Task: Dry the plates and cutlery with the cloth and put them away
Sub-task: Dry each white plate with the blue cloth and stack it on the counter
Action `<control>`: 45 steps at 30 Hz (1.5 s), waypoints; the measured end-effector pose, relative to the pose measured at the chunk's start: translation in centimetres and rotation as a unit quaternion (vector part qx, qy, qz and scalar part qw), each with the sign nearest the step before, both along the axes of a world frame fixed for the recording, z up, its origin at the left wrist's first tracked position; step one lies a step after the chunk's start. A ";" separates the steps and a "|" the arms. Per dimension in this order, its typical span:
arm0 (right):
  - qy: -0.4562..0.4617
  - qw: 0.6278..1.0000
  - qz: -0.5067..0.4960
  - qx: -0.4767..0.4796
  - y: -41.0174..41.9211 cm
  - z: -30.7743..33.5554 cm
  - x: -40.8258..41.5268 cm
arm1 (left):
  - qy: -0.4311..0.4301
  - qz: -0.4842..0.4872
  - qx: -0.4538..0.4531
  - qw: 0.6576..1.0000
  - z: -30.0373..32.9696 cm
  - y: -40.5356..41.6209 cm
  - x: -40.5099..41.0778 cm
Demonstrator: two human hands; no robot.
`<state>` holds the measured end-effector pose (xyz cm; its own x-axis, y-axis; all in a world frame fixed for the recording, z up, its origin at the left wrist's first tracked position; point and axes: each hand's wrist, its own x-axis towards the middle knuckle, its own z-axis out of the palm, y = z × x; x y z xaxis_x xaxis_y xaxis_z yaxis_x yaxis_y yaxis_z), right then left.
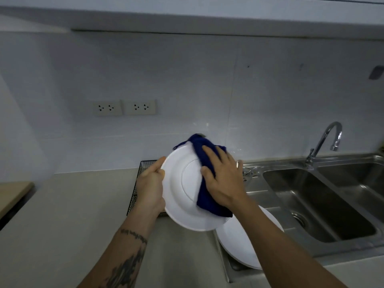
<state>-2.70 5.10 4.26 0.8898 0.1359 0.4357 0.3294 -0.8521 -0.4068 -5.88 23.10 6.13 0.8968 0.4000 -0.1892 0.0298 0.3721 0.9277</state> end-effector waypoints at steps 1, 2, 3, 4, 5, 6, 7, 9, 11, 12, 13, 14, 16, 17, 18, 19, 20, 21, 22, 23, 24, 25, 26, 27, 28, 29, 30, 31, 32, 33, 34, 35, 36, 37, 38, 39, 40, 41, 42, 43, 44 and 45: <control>0.020 0.999 -0.012 0.030 -0.5 -0.1 0.3 | -0.002 -0.006 0.005 1.000 -0.2 0.4 -0.1; 0.035 0.997 -0.010 0.069 -1.0 -0.2 0.5 | -0.003 -0.013 0.014 1.000 -0.3 0.7 -0.2; 0.046 0.993 0.003 0.112 -1.2 -0.2 0.6 | -0.008 -0.020 0.025 0.999 -0.6 1.0 -0.3; 0.056 0.987 0.021 0.148 -1.3 -0.1 0.6 | -0.014 -0.026 0.036 0.999 -0.7 1.3 -0.4; 0.065 0.983 0.037 0.168 -1.3 0.1 0.5 | -0.019 -0.031 0.048 0.998 -0.9 1.6 -0.5; 0.073 0.981 0.047 0.174 -1.3 0.3 0.5 | -0.022 -0.034 0.058 0.998 -1.0 1.9 -0.5; 0.080 0.980 0.053 0.175 -1.2 0.4 0.4 | -0.025 -0.034 0.067 0.997 -1.2 2.1 -0.6; 0.087 0.979 0.058 0.174 -0.9 0.8 0.4 | -0.034 -0.032 0.082 0.996 -1.3 2.3 -0.7; 0.085 0.982 0.068 0.153 -0.4 1.2 0.5 | -0.052 -0.044 0.111 0.992 -1.2 2.1 -0.9; 0.084 0.984 0.077 0.138 0.0 1.5 0.5 | -0.065 -0.057 0.136 0.987 -1.0 1.9 -1.1; 0.084 0.984 0.089 0.128 0.3 1.7 0.5 | -0.075 -0.070 0.162 0.981 -0.9 1.7 -1.3; 0.089 0.983 0.103 0.126 0.6 1.9 0.5 | -0.082 -0.080 0.181 0.977 -0.8 1.7 -1.5; 0.110 0.972 0.134 0.158 1.0 2.3 0.5 | -0.088 -0.079 0.204 0.972 -0.8 2.1 -1.7; 0.126 0.962 0.151 0.189 1.1 2.4 0.5 | -0.094 -0.075 0.216 0.969 -0.9 2.4 -1.7; 0.142 0.950 0.166 0.224 1.1 2.5 0.4 | -0.103 -0.072 0.232 0.965 -1.0 2.7 -1.7; 0.154 0.938 0.174 0.258 1.2 2.3 0.4 | -0.111 -0.071 0.248 0.960 -1.2 3.1 -1.6; 0.155 0.931 0.175 0.282 1.2 2.1 0.2 | -0.117 -0.069 0.263 0.955 -1.4 3.3 -1.7; 0.144 0.928 0.173 0.296 1.3 1.7 0.0 | -0.117 -0.064 0.275 0.952 -1.7 3.5 -1.7; 0.128 0.929 0.170 0.303 1.4 1.3 -0.2 | -0.110 -0.054 0.277 0.953 -2.3 3.8 -1.6; 0.108 0.931 0.167 0.305 1.7 0.8 -0.5 | -0.094 -0.042 0.274 0.956 -2.9 4.0 -1.6; 0.089 0.934 0.167 0.303 2.0 0.3 -0.7 | -0.068 -0.033 0.261 0.962 -3.4 4.0 -1.6; 0.069 0.937 0.170 0.298 2.3 -0.3 -0.9 | -0.030 -0.030 0.233 0.971 -3.9 4.0 -1.6; 0.047 0.941 0.173 0.285 2.6 -0.9 -1.2 | 0.013 -0.032 0.175 0.984 -4.3 4.0 -1.6; 0.024 0.947 0.176 0.266 2.9 -1.6 -1.4 | 0.049 -0.034 0.076 0.995 -4.5 3.9 -1.7; 0.005 0.953 0.180 0.245 3.2 -2.2 -1.6 | 0.071 -0.043 -0.028 0.996 -4.6 3.8 -1.7; -0.004 0.956 0.186 0.225 3.3 -2.7 -1.9 | 0.081 -0.040 -0.103 0.991 -4.8 3.9 -1.7; 0.001 0.958 0.194 0.212 3.4 -3.1 -2.3 | 0.077 -0.027 -0.139 0.987 -4.8 3.9 -1.8; 0.017 0.957 0.205 0.206 3.4 -3.5 -2.5 | 0.077 -0.001 -0.145 0.986 -4.9 3.9 -1.9; 0.037 0.954 0.218 0.204 3.3 -3.6 -2.7 | 0.071 0.023 -0.140 0.987 -5.2 4.0 -1.8; 0.058 0.949 0.235 0.201 3.1 -3.8 -2.8 | 0.065 0.038 -0.133 0.988 -5.2 4.1 -2.0; 0.079 0.944 0.253 0.198 2.9 -3.8 -3.0 | 0.066 0.050 -0.118 0.990 -5.2 4.2 -2.0; 0.107 0.936 0.268 0.201 2.6 -3.8 -3.0 | 0.073 0.062 -0.101 0.990 -5.4 4.6 -2.1; 0.141 0.927 0.275 0.213 2.4 -3.8 -3.0 | 0.079 0.075 -0.082 0.991 -5.7 5.1 -2.3; 0.175 0.916 0.275 0.233 2.3 -3.9 -3.0 | 0.085 0.088 -0.061 0.991 -6.0 5.6 -2.6; 0.201 0.909 0.267 0.249 2.2 -4.0 -2.9 | 0.092 0.094 -0.031 0.991 -6.5 6.0 -3.0; 0.216 0.906 0.257 0.257 2.3 -4.2 -2.8 | 0.098 0.095 0.000 0.991 -7.0 6.4 -3.4; 0.220 0.910 0.244 0.254 2.5 -4.4 -2.7 | 0.098 0.090 0.023 0.991 -7.3 6.6 -4.1; 0.218 0.916 0.230 0.246 2.8 -4.6 -2.6 | 0.095 0.084 0.039 0.991 -7.5 6.6 -4.7; 0.215 0.923 0.218 0.234 3.1 -4.9 -2.6 | 0.088 0.081 0.048 0.992 -7.7 6.4 -5.4; 0.217 0.927 0.210 0.222 3.4 -5.1 -2.7 | 0.082 0.078 0.052 0.992 -8.0 6.2 -6.0; 0.223 0.928 0.206 0.214 3.8 -5.3 -2.8 | 0.078 0.074 0.057 0.993 -8.4 6.1 -6.6; 0.231 0.927 0.207 0.209 4.0 -5.6 -2.9 | 0.080 0.074 0.066 0.992 -9.0 6.1 -7.0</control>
<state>-5.61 9.15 -1.35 0.9039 0.4129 0.1120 0.3007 -0.4269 -0.8528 -12.88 29.23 -2.91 0.7897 0.5552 -0.2611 0.1347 0.2584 0.9566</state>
